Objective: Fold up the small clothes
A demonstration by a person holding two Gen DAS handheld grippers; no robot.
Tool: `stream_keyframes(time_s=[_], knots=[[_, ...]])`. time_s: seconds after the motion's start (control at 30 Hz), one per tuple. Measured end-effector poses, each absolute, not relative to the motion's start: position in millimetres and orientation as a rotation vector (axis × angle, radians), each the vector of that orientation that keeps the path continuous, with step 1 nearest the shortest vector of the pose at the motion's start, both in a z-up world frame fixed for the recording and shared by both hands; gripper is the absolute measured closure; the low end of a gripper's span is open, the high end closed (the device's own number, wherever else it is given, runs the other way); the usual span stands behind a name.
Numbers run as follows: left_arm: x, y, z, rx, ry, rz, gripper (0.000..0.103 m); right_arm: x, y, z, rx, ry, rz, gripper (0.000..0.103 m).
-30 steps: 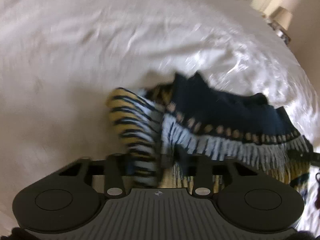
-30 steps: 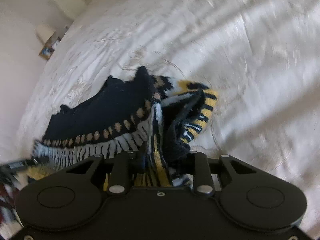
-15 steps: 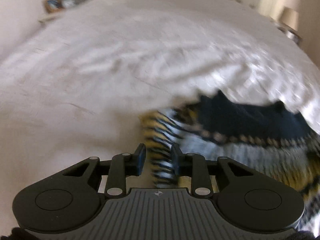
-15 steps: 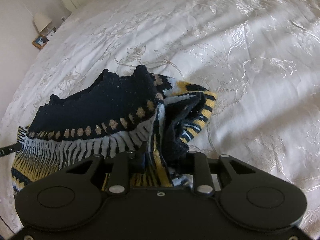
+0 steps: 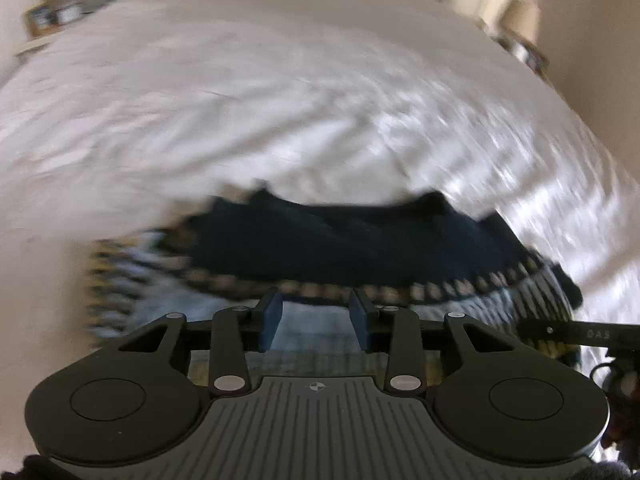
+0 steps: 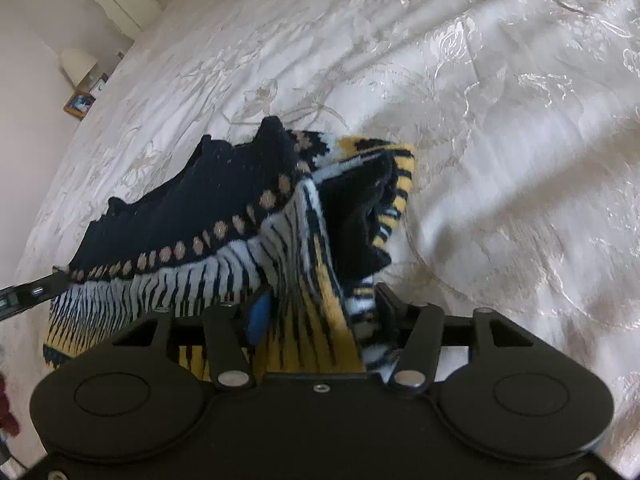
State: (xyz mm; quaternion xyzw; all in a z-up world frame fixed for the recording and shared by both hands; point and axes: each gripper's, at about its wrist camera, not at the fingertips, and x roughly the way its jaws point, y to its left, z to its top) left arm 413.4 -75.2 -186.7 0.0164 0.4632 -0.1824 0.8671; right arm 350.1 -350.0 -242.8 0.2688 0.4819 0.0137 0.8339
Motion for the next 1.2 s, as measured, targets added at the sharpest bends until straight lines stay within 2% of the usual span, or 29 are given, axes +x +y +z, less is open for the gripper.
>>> stream_keyframes(time_s=[0.2,0.33,0.43,0.6,0.67,0.87,0.9,0.93,1.0,1.2], knots=[[444.7,-120.7,-226.0,0.179,1.021,-0.371,0.067,340.8,-352.3,-244.8,0.581,1.024,0.043,0.039],[462.4,-130.4,-244.1,0.235,1.037,-0.365,0.061,340.2,-352.1,-248.3,0.588,1.026,0.047,0.036],[463.1,-132.6,-244.6,0.256,1.036,-0.356,0.059,341.3,-350.0,-252.3,0.583,1.026,0.063,0.029],[463.1,-133.7,-245.8,0.248,1.033,-0.341,0.059,343.3,-336.2,-254.9,0.526,1.014,0.123,0.004],[464.5,-135.7,-244.9,0.251,1.041,-0.337,0.059,345.4,-327.6,-254.6,0.473,1.021,0.148,0.000],[472.0,-133.7,-235.6,0.247,1.089,-0.354,0.058,345.5,-321.6,-256.5,0.441,1.018,0.167,0.000],[471.4,-132.1,-231.8,0.246,1.094,-0.350,0.051,344.3,-322.7,-257.0,0.451,1.012,0.171,0.000],[469.9,-131.4,-229.4,0.247,1.097,-0.345,0.040,342.7,-324.1,-257.4,0.458,1.007,0.176,0.000],[464.6,-129.3,-223.3,0.248,1.103,-0.344,0.032,342.5,-325.1,-258.8,0.454,1.002,0.185,0.000],[440.1,-124.3,-201.2,0.254,1.070,-0.341,0.032,342.0,-324.7,-259.5,0.437,1.000,0.197,0.000]])
